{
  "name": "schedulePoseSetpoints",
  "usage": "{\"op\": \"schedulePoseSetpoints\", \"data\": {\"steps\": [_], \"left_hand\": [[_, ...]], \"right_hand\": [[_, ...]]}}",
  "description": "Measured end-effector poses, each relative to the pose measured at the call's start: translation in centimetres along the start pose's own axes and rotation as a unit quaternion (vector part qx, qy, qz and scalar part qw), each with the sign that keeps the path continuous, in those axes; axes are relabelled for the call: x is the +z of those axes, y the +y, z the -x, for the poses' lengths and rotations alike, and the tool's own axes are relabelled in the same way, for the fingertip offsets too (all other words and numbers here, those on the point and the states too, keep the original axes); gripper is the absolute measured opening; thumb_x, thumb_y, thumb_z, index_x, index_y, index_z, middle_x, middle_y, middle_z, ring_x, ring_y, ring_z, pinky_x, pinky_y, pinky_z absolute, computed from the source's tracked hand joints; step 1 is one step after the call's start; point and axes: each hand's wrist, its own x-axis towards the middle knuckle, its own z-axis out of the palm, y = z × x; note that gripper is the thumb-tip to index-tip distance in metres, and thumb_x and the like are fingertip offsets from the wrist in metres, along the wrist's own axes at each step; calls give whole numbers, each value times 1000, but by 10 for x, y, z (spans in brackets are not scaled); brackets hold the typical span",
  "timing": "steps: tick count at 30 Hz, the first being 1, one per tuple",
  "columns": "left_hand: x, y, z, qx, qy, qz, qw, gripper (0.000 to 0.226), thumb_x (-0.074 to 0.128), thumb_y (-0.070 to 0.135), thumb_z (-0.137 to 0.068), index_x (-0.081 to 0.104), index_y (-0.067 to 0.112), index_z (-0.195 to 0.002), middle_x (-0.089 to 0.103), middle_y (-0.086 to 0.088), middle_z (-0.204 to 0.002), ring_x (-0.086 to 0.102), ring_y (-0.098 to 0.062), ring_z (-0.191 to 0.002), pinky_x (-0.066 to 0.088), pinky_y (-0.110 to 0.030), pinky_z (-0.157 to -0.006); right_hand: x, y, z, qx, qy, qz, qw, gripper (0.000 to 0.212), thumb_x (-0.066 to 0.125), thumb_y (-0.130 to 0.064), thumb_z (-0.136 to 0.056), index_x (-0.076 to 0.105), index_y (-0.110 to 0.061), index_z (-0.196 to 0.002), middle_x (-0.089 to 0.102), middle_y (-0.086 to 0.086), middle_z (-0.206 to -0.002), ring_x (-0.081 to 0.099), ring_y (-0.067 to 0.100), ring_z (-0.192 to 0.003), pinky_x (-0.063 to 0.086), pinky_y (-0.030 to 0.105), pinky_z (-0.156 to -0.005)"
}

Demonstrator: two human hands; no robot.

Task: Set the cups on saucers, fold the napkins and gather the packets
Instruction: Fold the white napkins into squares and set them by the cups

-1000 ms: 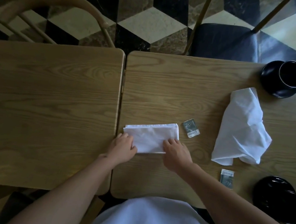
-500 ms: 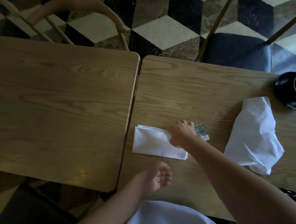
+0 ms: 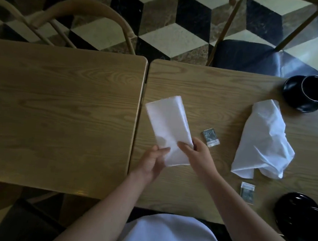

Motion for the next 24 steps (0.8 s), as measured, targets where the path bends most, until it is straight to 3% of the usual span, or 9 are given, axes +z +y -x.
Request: {"op": "schedulePoseSetpoints", "data": {"steps": [3,5,7,9,13,17,20,22,24], "left_hand": [[-6,-4,5,-33,88,-121,988,25,65,0,-87,70,-5,-111,74,-19,-98,73,-24,-79,60,-36,-74],[-12,-16,8,-61,146,-226,961,26,61,-3,-91,64,-11,-115,72,-16,-89,69,-24,-75,57,-41,-81],[-15,-26,15,-95,169,-269,943,21,59,1,-94,64,-7,-112,69,-15,-86,66,-25,-76,56,-41,-77],[-17,-33,22,-117,173,-263,942,12,57,4,-96,65,-1,-103,67,-14,-84,64,-23,-73,56,-34,-64],[-13,-42,30,-137,179,-277,934,7,59,3,-93,60,-1,-98,64,-20,-89,61,-22,-65,50,-23,-43],[-3,-41,36,-102,180,-276,939,46,66,9,-88,41,12,-127,65,-23,-113,70,-23,-63,52,-26,-45],[9,-28,35,-51,154,-295,942,37,65,19,-89,49,18,-123,71,-19,-104,72,-23,-65,54,-29,-50],[22,-16,30,-35,140,-294,945,26,59,21,-92,58,8,-115,74,-21,-91,71,-25,-63,53,-29,-49],[36,-3,22,-37,139,-282,949,28,53,19,-94,61,-3,-110,73,-22,-79,69,-27,-59,52,-27,-47]], "right_hand": [[5,33,10,157,-8,-115,981,23,69,-13,-90,72,-3,-111,77,7,-89,69,18,-71,50,26,-57],[7,54,18,250,-19,-120,961,25,70,-11,-89,69,2,-111,74,13,-87,67,20,-66,48,27,-56],[6,71,24,307,-13,-112,945,24,71,-11,-89,67,4,-107,70,13,-81,64,17,-57,48,27,-52],[3,82,29,317,-5,-100,943,24,69,-12,-90,67,5,-106,66,13,-78,59,18,-54,44,26,-49],[-8,85,38,293,-4,-50,955,19,69,-13,-88,67,3,-97,61,15,-76,57,24,-62,45,36,-62],[-25,71,42,270,3,-69,960,16,68,-12,-88,67,0,-99,70,13,-82,69,21,-65,58,32,-62],[-35,53,40,254,5,-103,962,23,69,-16,-90,62,-5,-109,71,16,-99,70,25,-75,61,35,-65],[-40,39,35,249,0,-119,961,22,66,-18,-93,60,-8,-112,69,16,-101,71,26,-72,61,35,-64],[-42,25,25,252,-5,-142,957,19,59,-22,-96,61,-10,-111,73,16,-95,71,24,-67,58,33,-61]]}}
